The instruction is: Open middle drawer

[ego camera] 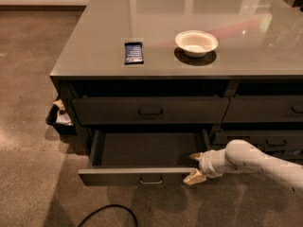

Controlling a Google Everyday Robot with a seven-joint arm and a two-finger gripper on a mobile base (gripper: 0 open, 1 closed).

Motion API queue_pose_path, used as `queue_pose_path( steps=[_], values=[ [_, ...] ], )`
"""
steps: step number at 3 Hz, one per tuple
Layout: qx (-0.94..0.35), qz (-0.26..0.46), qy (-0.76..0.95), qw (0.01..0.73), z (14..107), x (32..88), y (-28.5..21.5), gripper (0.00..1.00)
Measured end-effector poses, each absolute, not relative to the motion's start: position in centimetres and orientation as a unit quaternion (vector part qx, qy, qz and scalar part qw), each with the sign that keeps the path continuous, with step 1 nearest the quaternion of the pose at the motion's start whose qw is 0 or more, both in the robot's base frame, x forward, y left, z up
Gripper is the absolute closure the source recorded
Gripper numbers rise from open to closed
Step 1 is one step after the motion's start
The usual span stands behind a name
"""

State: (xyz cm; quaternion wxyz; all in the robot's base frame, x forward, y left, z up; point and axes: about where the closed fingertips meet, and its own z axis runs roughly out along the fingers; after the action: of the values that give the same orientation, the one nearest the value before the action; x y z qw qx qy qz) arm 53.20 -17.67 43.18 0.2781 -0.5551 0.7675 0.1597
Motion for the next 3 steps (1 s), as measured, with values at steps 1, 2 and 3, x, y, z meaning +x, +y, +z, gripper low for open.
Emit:
queue_pose_path(
  steps=[1, 2, 3],
  values=[
    [-0.555, 0.160, 0.767, 0.278, 43.18, 53.20, -17.67, 0.00],
    [-0.555, 0.160, 0.767, 0.278, 43.17, 53.19, -17.66, 0.00],
    [-0.565, 0.162, 0.764, 0.266, 42.54, 52.22, -17.49, 0.00]
  ],
)
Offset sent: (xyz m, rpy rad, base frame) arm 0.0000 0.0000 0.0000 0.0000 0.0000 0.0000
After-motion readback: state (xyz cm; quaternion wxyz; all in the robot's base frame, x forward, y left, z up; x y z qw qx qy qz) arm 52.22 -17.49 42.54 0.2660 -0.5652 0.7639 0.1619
